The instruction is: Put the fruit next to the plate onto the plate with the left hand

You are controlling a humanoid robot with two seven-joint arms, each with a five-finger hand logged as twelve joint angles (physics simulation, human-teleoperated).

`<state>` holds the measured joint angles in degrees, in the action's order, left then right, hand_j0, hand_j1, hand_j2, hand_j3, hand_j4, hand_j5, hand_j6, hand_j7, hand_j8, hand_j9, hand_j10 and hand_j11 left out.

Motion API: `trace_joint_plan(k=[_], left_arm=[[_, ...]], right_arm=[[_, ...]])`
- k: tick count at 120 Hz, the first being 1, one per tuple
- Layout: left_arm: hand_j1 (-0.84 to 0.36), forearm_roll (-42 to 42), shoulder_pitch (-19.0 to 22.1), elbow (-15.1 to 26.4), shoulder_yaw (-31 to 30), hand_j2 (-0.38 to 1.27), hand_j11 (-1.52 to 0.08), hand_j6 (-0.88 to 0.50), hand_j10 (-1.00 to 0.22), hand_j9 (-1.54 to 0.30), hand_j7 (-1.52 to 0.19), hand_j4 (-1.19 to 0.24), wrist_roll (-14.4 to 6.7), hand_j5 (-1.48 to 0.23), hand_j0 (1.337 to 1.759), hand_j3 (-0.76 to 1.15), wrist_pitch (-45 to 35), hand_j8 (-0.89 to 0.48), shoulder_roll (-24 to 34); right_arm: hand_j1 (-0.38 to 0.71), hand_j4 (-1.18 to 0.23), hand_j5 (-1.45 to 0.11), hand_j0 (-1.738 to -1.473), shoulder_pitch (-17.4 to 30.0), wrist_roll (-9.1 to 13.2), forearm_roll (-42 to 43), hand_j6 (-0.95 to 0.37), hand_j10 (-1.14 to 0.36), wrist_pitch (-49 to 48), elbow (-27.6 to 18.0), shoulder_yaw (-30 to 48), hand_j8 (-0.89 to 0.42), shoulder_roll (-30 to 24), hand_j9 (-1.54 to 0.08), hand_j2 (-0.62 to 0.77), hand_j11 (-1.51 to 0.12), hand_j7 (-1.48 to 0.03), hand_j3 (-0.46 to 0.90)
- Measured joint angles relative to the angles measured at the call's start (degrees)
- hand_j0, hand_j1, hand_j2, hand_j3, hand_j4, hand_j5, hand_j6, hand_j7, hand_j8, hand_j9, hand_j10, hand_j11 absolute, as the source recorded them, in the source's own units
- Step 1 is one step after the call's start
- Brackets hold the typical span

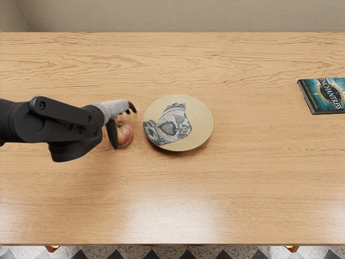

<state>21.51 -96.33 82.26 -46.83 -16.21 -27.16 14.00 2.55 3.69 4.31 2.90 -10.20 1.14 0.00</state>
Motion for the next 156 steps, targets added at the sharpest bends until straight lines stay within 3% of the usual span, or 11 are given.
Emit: trace_joint_plan(k=[32, 71, 94, 125, 149, 156], left_arm=[[0.03, 0.0, 0.9, 0.2, 0.0, 0.06, -0.36, -0.28, -0.28, -0.36, -0.36, -0.28, 0.2, -0.36, 1.658, 0.00, -0.8, -0.28, -0.5], [-0.16, 0.1, 0.8, 1.5, -1.1, 0.12, -0.57, -0.44, -0.44, -0.57, -0.57, -0.44, 0.2, -0.57, 1.658, 0.00, -4.2, -0.44, -0.1], [-0.22, 0.2, 0.8, 1.6, -1.6, 0.31, -0.75, -0.41, -0.55, -0.75, -0.74, -0.56, 0.2, -0.74, 1.656, 0.00, -4.5, -0.40, 0.2], [-0.23, 0.6, 0.8, 1.5, -2.6, 0.25, -1.11, -0.27, -0.43, -1.10, -1.07, -0.54, 0.4, -1.03, 1.643, 0.00, -4.2, -0.25, 0.3], [-0.24, -0.1, 0.3, 1.6, -2.9, 0.29, -1.20, -0.18, -0.38, -1.19, -1.17, -0.46, 0.3, -1.15, 1.640, 0.00, -3.7, -0.19, 0.9], [-0.24, -0.5, -1.6, 2.0, -3.1, 0.32, -1.20, -0.17, -0.38, -1.21, -1.19, -0.44, 0.4, -1.20, 1.642, 0.00, -3.3, -0.17, 2.9]], right_arm=[[-0.32, -0.03, -0.03, -1.658, 0.0, 0.0, 0.0, -0.03, -0.03, 0.0, 0.0, 0.0, -0.03, 0.0, -0.03, -0.01, -0.03, -0.03, 0.00], [-0.32, -0.03, -0.03, -1.658, 0.0, 0.0, 0.0, -0.03, -0.03, 0.0, 0.0, 0.0, -0.03, 0.0, -0.03, -0.01, -0.03, -0.03, 0.00], [-0.32, -0.03, -0.03, -1.658, 0.0, 0.0, 0.0, -0.03, -0.03, 0.0, 0.0, 0.0, -0.03, 0.0, -0.03, -0.01, -0.03, -0.03, 0.00], [-0.32, -0.03, -0.03, -1.658, 0.0, 0.0, 0.0, -0.03, -0.03, 0.0, 0.0, 0.0, -0.03, 0.0, -0.03, -0.01, -0.03, -0.03, 0.00], [-0.32, -0.03, -0.03, -1.658, 0.0, 0.0, 0.0, -0.03, -0.03, 0.0, 0.0, 0.0, -0.03, 0.0, -0.03, -0.01, -0.03, -0.03, 0.00], [-0.32, -0.03, -0.03, -1.658, 0.0, 0.0, 0.0, -0.03, -0.03, 0.0, 0.0, 0.0, -0.03, 0.0, -0.03, -0.01, -0.03, -0.03, 0.00]])
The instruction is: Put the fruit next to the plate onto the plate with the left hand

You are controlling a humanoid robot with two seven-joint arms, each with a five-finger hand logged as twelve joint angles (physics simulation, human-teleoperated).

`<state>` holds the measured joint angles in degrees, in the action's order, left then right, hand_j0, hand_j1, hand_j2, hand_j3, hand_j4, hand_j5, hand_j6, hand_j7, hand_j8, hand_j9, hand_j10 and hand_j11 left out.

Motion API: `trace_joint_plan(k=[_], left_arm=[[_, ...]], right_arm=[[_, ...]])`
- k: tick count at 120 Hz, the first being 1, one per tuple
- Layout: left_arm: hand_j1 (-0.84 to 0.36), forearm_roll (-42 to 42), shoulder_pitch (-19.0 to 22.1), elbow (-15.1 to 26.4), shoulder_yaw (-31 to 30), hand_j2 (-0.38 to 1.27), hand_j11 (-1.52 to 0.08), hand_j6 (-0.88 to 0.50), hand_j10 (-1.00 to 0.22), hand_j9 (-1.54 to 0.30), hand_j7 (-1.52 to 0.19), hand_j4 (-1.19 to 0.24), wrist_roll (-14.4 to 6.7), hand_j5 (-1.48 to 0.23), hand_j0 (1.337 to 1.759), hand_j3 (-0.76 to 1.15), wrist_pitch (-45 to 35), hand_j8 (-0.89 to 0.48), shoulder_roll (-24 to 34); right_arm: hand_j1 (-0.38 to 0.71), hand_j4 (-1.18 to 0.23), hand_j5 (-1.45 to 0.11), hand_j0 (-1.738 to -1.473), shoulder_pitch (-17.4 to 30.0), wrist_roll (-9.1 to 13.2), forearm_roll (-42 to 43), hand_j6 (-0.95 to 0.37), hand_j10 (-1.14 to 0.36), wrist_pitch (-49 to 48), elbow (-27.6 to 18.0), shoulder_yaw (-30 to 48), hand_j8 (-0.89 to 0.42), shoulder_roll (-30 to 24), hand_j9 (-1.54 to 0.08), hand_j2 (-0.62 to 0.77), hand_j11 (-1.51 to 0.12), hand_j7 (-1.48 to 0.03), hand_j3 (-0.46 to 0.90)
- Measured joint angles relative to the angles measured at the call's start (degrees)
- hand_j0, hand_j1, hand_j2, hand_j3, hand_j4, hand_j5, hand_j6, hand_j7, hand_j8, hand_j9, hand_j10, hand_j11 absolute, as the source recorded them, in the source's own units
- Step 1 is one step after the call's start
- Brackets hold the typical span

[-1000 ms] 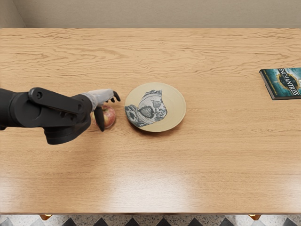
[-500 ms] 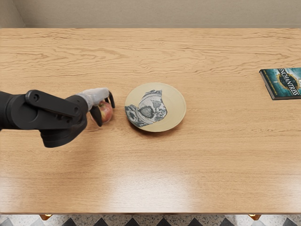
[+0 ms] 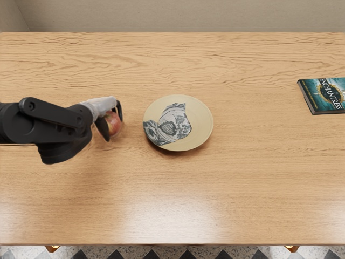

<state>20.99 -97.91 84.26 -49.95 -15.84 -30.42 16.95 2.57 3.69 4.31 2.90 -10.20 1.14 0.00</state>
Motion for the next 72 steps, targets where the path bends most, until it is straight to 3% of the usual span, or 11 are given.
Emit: trace_joint_plan(k=[15, 35, 36, 50, 62, 72], left_arm=[[-0.20, -0.2, -2.6, 1.2, -0.5, 0.34, -1.20, -0.19, -0.41, -1.22, -1.21, -0.46, -0.1, -1.23, 1.644, 0.00, 1.0, -0.19, 2.6], [0.00, -0.4, -5.4, 2.3, 1.3, 0.14, -1.20, -0.33, -0.56, -1.22, -1.22, -0.60, -0.1, -1.22, 1.645, 0.00, 5.7, -0.33, 4.4], [0.03, -0.5, -5.7, 2.4, 1.5, 0.01, -1.20, -0.33, -0.57, -1.23, -1.22, -0.60, -0.1, -1.23, 1.644, 0.00, 6.0, -0.33, 4.5], [-0.10, -0.8, -7.2, 2.8, 3.3, 0.51, -1.19, -0.39, -0.65, -1.20, -1.21, -0.67, -0.1, -1.22, 1.649, 0.00, 8.7, -0.39, 5.1], [-0.19, -1.5, -8.5, 3.0, 5.3, 0.75, -1.17, -0.38, -0.64, -1.19, -1.20, -0.73, -0.2, -1.23, 1.651, 0.00, 10.3, -0.41, 5.1], [-0.25, -2.0, -9.3, 3.2, 7.0, 0.77, -1.17, -0.37, -0.66, -1.18, -1.20, -0.76, -0.2, -1.23, 1.653, 0.00, 11.6, -0.37, 5.0]], right_arm=[[-0.32, -0.03, -0.03, -1.658, 0.0, 0.0, 0.0, -0.03, -0.03, 0.0, 0.0, 0.0, -0.03, 0.0, -0.03, -0.01, -0.03, -0.03, 0.00], [-0.32, -0.03, -0.03, -1.658, 0.0, 0.0, 0.0, -0.03, -0.03, 0.0, 0.0, 0.0, -0.03, 0.0, -0.03, -0.01, -0.03, -0.03, 0.00], [-0.32, -0.03, -0.03, -1.658, 0.0, 0.0, 0.0, -0.03, -0.03, 0.0, 0.0, 0.0, -0.03, 0.0, -0.03, -0.01, -0.03, -0.03, 0.00], [-0.32, -0.03, -0.03, -1.658, 0.0, 0.0, 0.0, -0.03, -0.03, 0.0, 0.0, 0.0, -0.03, 0.0, -0.03, -0.01, -0.03, -0.03, 0.00], [-0.32, -0.03, -0.03, -1.658, 0.0, 0.0, 0.0, -0.03, -0.03, 0.0, 0.0, 0.0, -0.03, 0.0, -0.03, -0.01, -0.03, -0.03, 0.00], [-0.32, -0.03, -0.03, -1.658, 0.0, 0.0, 0.0, -0.03, -0.03, 0.0, 0.0, 0.0, -0.03, 0.0, -0.03, -0.01, -0.03, -0.03, 0.00]])
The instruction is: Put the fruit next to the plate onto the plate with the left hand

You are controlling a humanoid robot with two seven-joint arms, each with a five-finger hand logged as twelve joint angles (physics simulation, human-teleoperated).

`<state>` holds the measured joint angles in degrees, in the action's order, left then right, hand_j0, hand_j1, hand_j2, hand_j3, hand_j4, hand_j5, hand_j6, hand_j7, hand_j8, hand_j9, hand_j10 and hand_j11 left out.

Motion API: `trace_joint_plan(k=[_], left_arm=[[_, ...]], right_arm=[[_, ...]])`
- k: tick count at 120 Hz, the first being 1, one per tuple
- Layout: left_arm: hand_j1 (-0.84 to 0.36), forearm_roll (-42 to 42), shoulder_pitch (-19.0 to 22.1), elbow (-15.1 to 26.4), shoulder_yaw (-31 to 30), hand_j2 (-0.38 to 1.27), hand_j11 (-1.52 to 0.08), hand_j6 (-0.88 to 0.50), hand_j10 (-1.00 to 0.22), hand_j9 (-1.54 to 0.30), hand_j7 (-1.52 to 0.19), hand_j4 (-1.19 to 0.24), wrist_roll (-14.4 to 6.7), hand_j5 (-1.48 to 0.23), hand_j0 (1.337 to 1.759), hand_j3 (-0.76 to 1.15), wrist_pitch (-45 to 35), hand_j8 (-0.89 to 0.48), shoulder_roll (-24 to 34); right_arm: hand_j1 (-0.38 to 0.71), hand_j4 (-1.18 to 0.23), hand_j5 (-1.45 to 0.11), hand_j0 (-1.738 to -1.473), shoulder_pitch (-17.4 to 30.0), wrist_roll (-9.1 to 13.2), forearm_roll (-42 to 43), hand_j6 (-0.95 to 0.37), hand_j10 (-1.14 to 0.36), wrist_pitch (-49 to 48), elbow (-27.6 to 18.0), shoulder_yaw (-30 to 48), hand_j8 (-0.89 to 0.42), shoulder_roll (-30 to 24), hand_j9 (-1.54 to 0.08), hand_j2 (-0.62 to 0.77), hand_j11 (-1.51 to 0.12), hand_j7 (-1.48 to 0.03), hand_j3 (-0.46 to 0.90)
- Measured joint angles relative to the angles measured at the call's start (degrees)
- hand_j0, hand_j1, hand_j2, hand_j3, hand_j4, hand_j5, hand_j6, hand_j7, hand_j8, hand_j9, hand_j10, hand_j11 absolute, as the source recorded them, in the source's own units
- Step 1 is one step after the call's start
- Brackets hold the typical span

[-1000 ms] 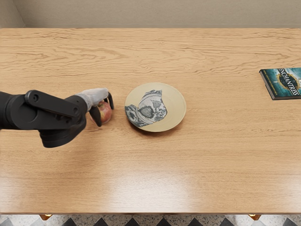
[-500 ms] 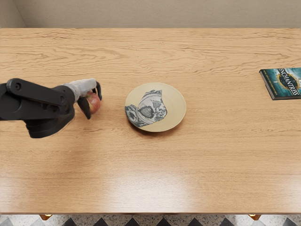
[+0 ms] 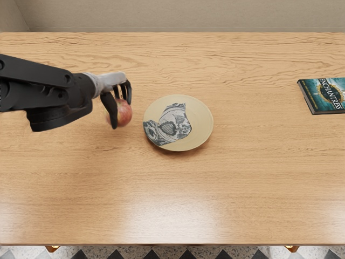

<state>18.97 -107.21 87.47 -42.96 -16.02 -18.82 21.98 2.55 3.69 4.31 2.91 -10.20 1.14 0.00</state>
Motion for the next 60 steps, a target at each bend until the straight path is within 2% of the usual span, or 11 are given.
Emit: trace_joint_plan(k=[8, 16, 23, 26, 27, 35, 44, 47, 60], left_arm=[[-0.30, -0.3, -0.8, 0.4, 1.2, 0.84, -1.16, -0.36, -0.65, -1.17, -1.20, -0.78, 0.0, -1.23, 1.654, 0.00, 0.7, -0.37, 0.1], [-0.38, -0.9, -1.4, 0.8, 2.8, 1.04, -1.16, -0.38, -0.66, -1.16, -1.19, -0.80, 0.0, -1.22, 1.653, 0.00, 1.8, -0.37, -0.1], [-0.45, -1.6, -1.8, 1.0, 4.4, 1.15, -1.16, -0.38, -0.67, -1.16, -1.19, -0.80, 0.0, -1.23, 1.652, 0.00, 2.9, -0.37, -0.3], [-0.46, -1.8, -1.8, 1.1, 5.2, 1.10, -1.16, -0.43, -0.69, -1.16, -1.19, -0.81, 0.0, -1.22, 1.653, 0.00, 3.3, -0.36, -0.5], [-0.47, -1.9, -1.8, 1.1, 5.4, 1.10, -1.16, -0.39, -0.70, -1.16, -1.19, -0.81, 0.0, -1.23, 1.653, 0.00, 3.5, -0.35, -0.5], [-0.54, -2.6, -2.4, 1.4, 7.2, 1.05, -1.16, -0.40, -0.74, -1.16, -1.20, -0.81, 0.0, -1.24, 1.652, 0.00, 4.5, -0.33, -1.0], [-0.57, -3.1, -2.4, 1.8, 9.1, 1.02, -1.16, -0.52, -0.78, -1.16, -1.20, -0.82, 0.0, -1.23, 1.652, 0.00, 5.5, -0.28, -1.6], [-0.55, -3.3, -2.2, 1.9, 9.8, 0.95, -1.13, -0.54, -0.77, -1.13, -1.16, -0.81, 0.0, -1.19, 1.652, 0.00, 5.8, -0.34, -1.6], [-0.40, -4.5, -2.0, 1.9, 11.7, 0.60, -0.91, -0.50, -0.64, -0.91, -0.93, -0.66, 0.0, -0.94, 1.654, 0.00, 6.4, -0.37, -1.7]], right_arm=[[-0.32, -0.03, -0.03, -1.658, 0.0, 0.0, 0.0, -0.03, -0.03, 0.0, 0.0, 0.0, -0.03, 0.0, -0.03, -0.01, -0.03, -0.03, 0.00], [-0.32, -0.03, -0.03, -1.658, 0.0, 0.0, 0.0, -0.03, -0.03, 0.0, 0.0, 0.0, -0.03, 0.0, -0.03, -0.01, -0.03, -0.03, 0.00], [-0.32, -0.03, -0.03, -1.658, 0.0, 0.0, 0.0, -0.03, -0.03, 0.0, 0.0, 0.0, -0.03, 0.0, -0.03, -0.01, -0.03, -0.03, 0.00], [-0.32, -0.03, -0.03, -1.658, 0.0, 0.0, 0.0, -0.03, -0.03, 0.0, 0.0, 0.0, -0.03, 0.0, -0.03, -0.01, -0.03, -0.03, 0.00], [-0.32, -0.03, -0.03, -1.658, 0.0, 0.0, 0.0, -0.03, -0.03, 0.0, 0.0, 0.0, -0.03, 0.0, -0.03, -0.01, -0.03, -0.03, 0.00], [-0.32, -0.03, -0.03, -1.658, 0.0, 0.0, 0.0, -0.03, -0.03, 0.0, 0.0, 0.0, -0.03, 0.0, -0.03, -0.01, -0.03, -0.03, 0.00], [-0.32, -0.03, -0.03, -1.658, 0.0, 0.0, 0.0, -0.03, -0.03, 0.0, 0.0, 0.0, -0.03, 0.0, -0.03, -0.01, -0.03, -0.03, 0.00], [-0.32, -0.03, -0.03, -1.658, 0.0, 0.0, 0.0, -0.03, -0.03, 0.0, 0.0, 0.0, -0.03, 0.0, -0.03, -0.01, -0.03, -0.03, 0.00], [-0.32, -0.03, -0.03, -1.658, 0.0, 0.0, 0.0, -0.03, -0.03, 0.0, 0.0, 0.0, -0.03, 0.0, -0.03, -0.01, -0.03, -0.03, 0.00]])
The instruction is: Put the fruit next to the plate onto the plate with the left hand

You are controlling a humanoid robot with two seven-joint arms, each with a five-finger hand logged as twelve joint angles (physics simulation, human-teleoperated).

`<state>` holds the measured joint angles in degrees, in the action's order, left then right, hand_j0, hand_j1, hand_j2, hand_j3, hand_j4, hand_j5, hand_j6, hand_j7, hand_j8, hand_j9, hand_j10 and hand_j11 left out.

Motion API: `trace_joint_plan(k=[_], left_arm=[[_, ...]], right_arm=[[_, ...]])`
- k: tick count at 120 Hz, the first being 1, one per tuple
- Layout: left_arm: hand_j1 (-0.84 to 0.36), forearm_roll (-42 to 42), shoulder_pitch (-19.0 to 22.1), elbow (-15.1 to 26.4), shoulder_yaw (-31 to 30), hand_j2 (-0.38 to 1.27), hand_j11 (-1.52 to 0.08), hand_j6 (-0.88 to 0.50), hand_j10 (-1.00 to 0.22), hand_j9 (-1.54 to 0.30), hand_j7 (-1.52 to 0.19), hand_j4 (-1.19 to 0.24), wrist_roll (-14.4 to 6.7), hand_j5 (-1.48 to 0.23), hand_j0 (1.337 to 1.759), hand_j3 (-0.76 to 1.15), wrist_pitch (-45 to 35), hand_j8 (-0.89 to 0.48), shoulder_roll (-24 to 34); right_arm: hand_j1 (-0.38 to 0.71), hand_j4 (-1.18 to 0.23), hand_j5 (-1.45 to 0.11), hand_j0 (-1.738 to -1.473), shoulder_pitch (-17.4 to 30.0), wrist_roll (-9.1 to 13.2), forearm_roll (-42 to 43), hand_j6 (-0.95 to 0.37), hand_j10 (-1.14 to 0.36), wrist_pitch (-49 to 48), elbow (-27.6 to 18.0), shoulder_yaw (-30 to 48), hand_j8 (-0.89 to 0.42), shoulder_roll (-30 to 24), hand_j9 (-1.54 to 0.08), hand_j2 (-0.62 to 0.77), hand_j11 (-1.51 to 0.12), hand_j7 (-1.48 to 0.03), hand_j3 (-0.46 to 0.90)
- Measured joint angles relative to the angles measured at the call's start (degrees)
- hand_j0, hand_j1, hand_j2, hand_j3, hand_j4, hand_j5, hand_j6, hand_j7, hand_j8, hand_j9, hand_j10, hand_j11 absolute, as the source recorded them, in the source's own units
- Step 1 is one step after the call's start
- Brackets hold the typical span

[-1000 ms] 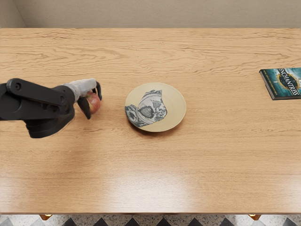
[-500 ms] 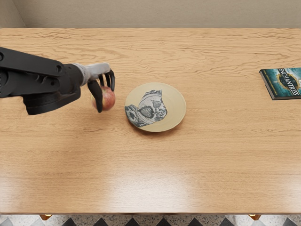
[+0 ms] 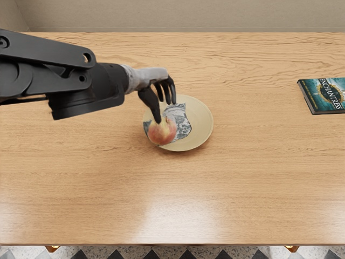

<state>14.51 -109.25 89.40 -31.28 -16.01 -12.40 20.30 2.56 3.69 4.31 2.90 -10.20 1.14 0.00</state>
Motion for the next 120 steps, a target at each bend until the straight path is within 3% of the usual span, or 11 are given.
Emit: trace_joint_plan(k=[25, 41, 53, 73, 87, 102, 120], left_arm=[[-0.14, -1.2, 0.9, -0.1, 1.5, 0.25, -0.57, -0.37, -0.41, -0.57, -0.57, -0.42, 0.2, -0.58, 1.657, 0.00, 1.2, -0.32, 2.1], [-0.05, -1.5, 6.7, -0.1, 6.1, 0.16, -0.45, -0.31, -0.34, -0.45, -0.46, -0.34, 0.2, -0.46, 1.657, 0.00, 8.0, -0.29, 9.8], [-0.02, -1.6, 13.4, 0.0, 11.6, 0.12, -0.41, -0.29, -0.31, -0.41, -0.41, -0.31, 0.3, -0.41, 1.658, 0.00, 14.8, -0.27, 16.1], [0.02, -2.2, 22.5, -0.4, 22.3, 0.08, -0.36, -0.27, -0.28, -0.36, -0.36, -0.28, 0.2, -0.36, 1.658, 0.00, 30.1, -0.26, 27.0], [0.03, -3.0, 31.4, -3.9, 30.0, 0.07, -0.35, -0.26, -0.27, -0.35, -0.35, -0.27, 0.2, -0.35, 1.658, 0.00, 40.9, -0.26, 29.5], [0.04, -3.4, 39.2, -6.9, 37.4, 0.06, -0.34, -0.26, -0.26, -0.34, -0.34, -0.26, 0.2, -0.34, 1.658, 0.00, 45.5, -0.26, 34.2], [0.04, -4.4, 42.9, -15.1, 42.2, 0.06, -0.33, -0.26, -0.26, -0.33, -0.33, -0.26, 0.4, -0.33, 1.658, 0.00, 47.0, -0.26, 34.3]], right_arm=[[-0.32, -0.03, -0.03, -1.658, 0.0, 0.0, 0.0, -0.03, -0.03, 0.0, 0.0, 0.0, -0.03, 0.0, -0.03, -0.01, -0.03, -0.03, 0.00], [-0.32, -0.03, -0.03, -1.658, 0.0, 0.0, 0.0, -0.03, -0.03, 0.0, 0.0, 0.0, -0.03, 0.0, -0.03, -0.01, -0.03, -0.03, 0.00], [-0.32, -0.03, -0.03, -1.658, 0.0, 0.0, 0.0, -0.03, -0.03, 0.0, 0.0, 0.0, -0.03, 0.0, -0.03, -0.01, -0.03, -0.03, 0.00], [-0.32, -0.03, -0.03, -1.658, 0.0, 0.0, 0.0, -0.03, -0.03, 0.0, 0.0, 0.0, -0.03, 0.0, -0.03, -0.01, -0.03, -0.03, 0.00], [-0.32, -0.03, -0.03, -1.658, 0.0, 0.0, 0.0, -0.03, -0.03, 0.0, 0.0, 0.0, -0.03, 0.0, -0.03, -0.01, -0.03, -0.03, 0.00], [-0.32, -0.03, -0.03, -1.658, 0.0, 0.0, 0.0, -0.03, -0.03, 0.0, 0.0, 0.0, -0.03, 0.0, -0.03, -0.01, -0.03, -0.03, 0.00], [-0.32, -0.03, -0.03, -1.658, 0.0, 0.0, 0.0, -0.03, -0.03, 0.0, 0.0, 0.0, -0.03, 0.0, -0.03, -0.01, -0.03, -0.03, 0.00]])
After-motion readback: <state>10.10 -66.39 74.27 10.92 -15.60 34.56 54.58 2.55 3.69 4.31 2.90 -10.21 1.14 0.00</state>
